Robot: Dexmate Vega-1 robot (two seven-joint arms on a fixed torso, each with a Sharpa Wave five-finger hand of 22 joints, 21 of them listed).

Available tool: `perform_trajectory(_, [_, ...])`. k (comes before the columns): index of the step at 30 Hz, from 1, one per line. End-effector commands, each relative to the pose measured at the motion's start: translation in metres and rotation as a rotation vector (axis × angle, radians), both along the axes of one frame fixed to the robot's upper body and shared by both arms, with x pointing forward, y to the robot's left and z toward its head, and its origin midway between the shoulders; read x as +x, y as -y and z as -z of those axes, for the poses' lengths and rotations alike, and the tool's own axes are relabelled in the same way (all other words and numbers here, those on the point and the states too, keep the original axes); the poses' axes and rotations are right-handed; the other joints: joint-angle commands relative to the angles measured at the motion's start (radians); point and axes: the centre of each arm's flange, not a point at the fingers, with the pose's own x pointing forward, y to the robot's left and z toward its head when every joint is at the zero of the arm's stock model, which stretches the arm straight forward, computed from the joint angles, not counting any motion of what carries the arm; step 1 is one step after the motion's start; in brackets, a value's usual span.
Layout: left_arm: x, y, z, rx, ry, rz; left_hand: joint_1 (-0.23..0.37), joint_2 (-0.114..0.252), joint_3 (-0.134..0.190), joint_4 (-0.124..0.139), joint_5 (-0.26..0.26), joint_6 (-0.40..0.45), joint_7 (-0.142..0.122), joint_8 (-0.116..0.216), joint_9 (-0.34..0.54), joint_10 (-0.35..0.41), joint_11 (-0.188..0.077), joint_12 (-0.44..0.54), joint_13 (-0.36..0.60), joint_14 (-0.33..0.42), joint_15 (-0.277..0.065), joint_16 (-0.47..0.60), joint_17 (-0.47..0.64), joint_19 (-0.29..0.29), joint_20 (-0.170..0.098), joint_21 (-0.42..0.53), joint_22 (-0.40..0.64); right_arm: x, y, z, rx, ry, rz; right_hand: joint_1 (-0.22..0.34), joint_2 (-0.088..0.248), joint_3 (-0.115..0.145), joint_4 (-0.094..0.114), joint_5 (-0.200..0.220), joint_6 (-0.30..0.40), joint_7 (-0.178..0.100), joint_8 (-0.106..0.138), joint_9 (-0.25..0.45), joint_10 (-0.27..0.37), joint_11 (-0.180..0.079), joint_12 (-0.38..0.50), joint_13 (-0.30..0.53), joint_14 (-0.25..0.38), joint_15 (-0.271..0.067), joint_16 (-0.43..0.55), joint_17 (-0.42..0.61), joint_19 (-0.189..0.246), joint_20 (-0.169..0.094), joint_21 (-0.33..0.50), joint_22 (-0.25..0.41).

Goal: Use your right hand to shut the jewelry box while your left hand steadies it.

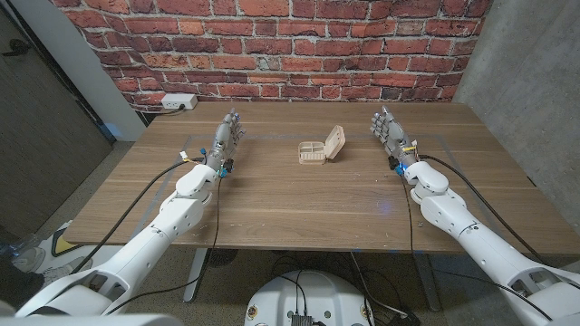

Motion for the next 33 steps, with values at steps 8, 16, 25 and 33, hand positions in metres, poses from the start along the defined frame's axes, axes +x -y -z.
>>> perform_trajectory(8, [0.0,-0.001,-0.002,-0.006,0.009,-0.005,0.0,0.041,0.005,0.001,0.004,-0.052,-0.002,0.006,0.005,-0.038,-0.003,0.007,0.001,-0.05,-0.046,0.005,0.005,-0.008,-0.053,0.005,0.002,-0.001,-0.006,-0.009,-0.038,0.009,0.002,0.01,-0.002,0.006,-0.002,0.004,0.002,0.002,0.006,0.001,0.007,0.002,0.005,0.003,0.005,0.004,0.006,0.002,0.008,0.002,0.003,0.003])
perform_trajectory(16, [-0.001,0.001,0.0,-0.005,0.008,0.001,0.0,0.042,0.005,0.001,0.004,-0.052,-0.001,0.005,0.005,-0.039,-0.002,0.007,0.001,-0.05,-0.045,0.005,0.005,-0.007,-0.051,0.004,0.002,-0.009,-0.01,-0.017,-0.112,0.009,0.03,0.011,-0.002,0.006,-0.003,0.004,0.002,0.002,0.006,0.001,0.006,0.001,0.005,0.003,0.002,0.009,0.005,0.002,0.006,0.007,0.002,0.003])
perform_trajectory(25, [-0.004,0.002,0.001,-0.002,0.009,0.002,0.0,0.042,0.005,0.0,0.005,-0.052,-0.003,0.005,0.005,-0.039,-0.004,0.006,0.001,-0.05,-0.045,0.005,0.005,-0.008,-0.05,0.003,0.002,-0.017,-0.017,-0.019,-0.224,-0.005,0.104,0.011,-0.011,0.003,-0.009,0.003,0.005,0.023,0.008,0.002,0.047,0.031,0.02,0.004,0.008,0.024,0.007,0.003,0.013,0.021,0.004,0.003])
perform_trajectory(33, [-0.007,0.001,0.004,-0.002,0.006,0.003,0.0,0.042,0.005,0.0,0.005,-0.052,-0.002,0.005,0.005,-0.038,-0.003,0.007,0.001,-0.05,-0.045,0.005,0.005,-0.008,-0.049,0.003,0.002,-0.027,-0.024,-0.021,-0.349,-0.044,0.18,0.019,-0.015,0.004,-0.016,0.004,0.013,0.029,0.012,0.005,0.037,0.034,0.015,0.006,-0.001,0.034,0.003,0.003,0.008,0.031,0.002,0.002])
